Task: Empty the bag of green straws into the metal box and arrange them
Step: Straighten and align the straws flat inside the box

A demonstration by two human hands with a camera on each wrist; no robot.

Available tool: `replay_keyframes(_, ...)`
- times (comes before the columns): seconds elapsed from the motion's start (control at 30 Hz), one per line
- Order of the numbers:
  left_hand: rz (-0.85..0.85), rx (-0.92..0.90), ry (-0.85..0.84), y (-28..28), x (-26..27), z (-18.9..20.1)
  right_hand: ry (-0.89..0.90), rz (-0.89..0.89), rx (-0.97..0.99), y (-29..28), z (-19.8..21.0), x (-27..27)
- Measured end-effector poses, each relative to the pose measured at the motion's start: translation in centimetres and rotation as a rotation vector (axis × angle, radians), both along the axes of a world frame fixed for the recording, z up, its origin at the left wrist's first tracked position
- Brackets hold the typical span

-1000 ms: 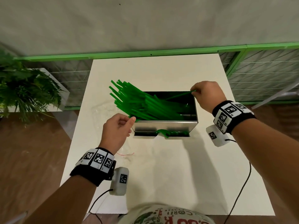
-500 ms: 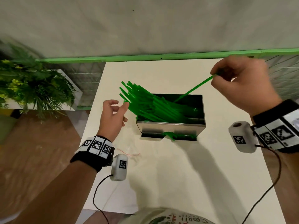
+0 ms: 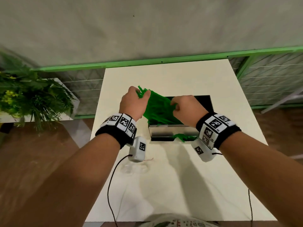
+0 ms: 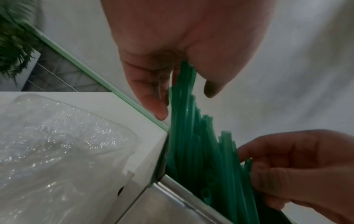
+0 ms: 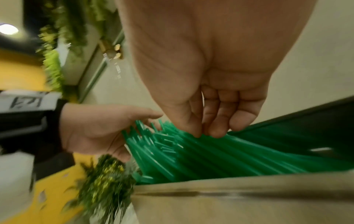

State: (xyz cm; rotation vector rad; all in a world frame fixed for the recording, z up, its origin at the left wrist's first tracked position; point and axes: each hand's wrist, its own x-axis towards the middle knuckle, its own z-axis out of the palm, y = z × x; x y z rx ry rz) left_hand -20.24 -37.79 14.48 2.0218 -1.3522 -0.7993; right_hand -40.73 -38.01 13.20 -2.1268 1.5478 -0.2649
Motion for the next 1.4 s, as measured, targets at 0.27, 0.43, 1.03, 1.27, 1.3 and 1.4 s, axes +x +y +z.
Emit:
replay_keyframes(0.27, -0.002, -0.018, 0.062, 0.5, 0.5, -0.7, -0.102, -0.266, 0.016, 2.3, -0.6, -5.5)
replay_keyframes(0.43, -0.051, 0.015, 0.156, 0.4, 0.7, -1.0, -0.122, -0.392, -0.021, 4.8, -1.9, -7.3)
replay_keyframes(1.03, -0.126, 0.035, 0.142, 0.1, 2.5, 4.1, -0.381, -0.319, -0.081, 7.6, -1.1, -12.0)
replay_keyframes(1.27, -0.056, -0.03, 0.116, 2.3, 3.2, 8.3, -0.343, 0.123, -0.128, 4.0, 3.1, -1.4)
replay_keyframes(1.3, -0.052, -0.047, 0.109, 2.8, 3.2, 8.8, -0.304, 0.182, -0.125, 3.8, 3.3, 0.9)
replay_keyframes(1.4, -0.055, -0.107, 0.039, 4.2, 3.3, 10.3, -0.268, 0.266, -0.078, 3.4, 3.2, 7.1)
